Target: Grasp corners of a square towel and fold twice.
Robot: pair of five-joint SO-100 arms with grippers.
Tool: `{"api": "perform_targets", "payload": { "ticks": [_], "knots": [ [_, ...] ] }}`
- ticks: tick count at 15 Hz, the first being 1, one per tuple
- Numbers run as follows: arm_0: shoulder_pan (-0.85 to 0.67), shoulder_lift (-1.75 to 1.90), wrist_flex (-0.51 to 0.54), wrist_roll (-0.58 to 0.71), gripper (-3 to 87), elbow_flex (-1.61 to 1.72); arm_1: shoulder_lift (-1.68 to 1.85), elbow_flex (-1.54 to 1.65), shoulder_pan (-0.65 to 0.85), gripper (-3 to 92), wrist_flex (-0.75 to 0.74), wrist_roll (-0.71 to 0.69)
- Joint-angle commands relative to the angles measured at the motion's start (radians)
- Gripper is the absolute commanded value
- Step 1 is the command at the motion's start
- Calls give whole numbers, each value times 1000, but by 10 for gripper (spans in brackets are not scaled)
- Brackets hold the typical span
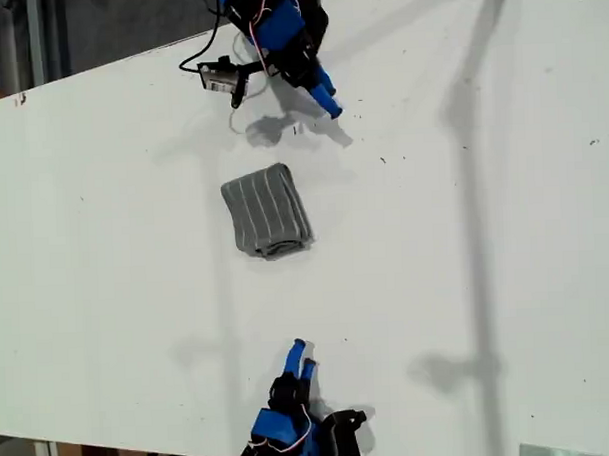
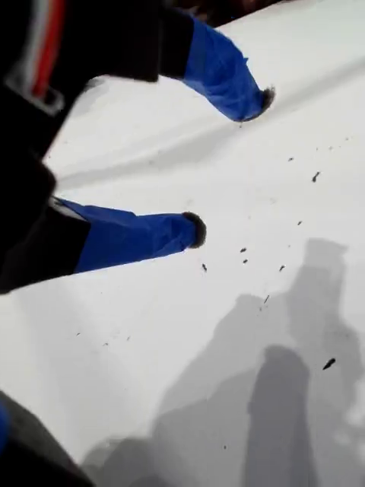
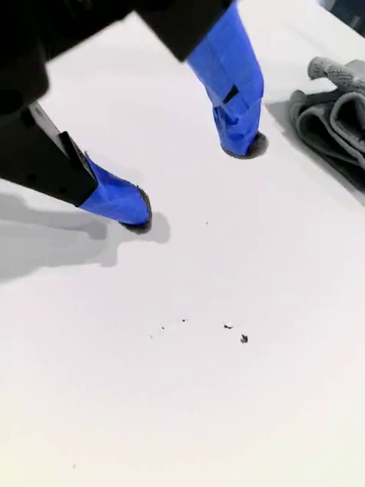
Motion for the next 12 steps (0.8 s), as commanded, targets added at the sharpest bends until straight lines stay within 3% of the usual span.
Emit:
{"api": "perform_targets", "payload": {
  "ticks": [1,2,3,4,6,12],
  "knots": [
    [37,5,-26,32,244,20,-6,-18,25,278,18,-115],
    [32,5,-23,196,244,20,-5,-28,54,276,54,-267],
    [29,5,-23,431,248,18,-5,-26,72,268,49,-288],
    [83,5,-23,410,236,18,-5,-28,86,248,51,-287],
    [118,5,-26,565,220,20,-5,-28,104,235,51,-287],
    [114,5,-26,561,192,20,-5,-28,114,225,51,-285]
  ]
}}
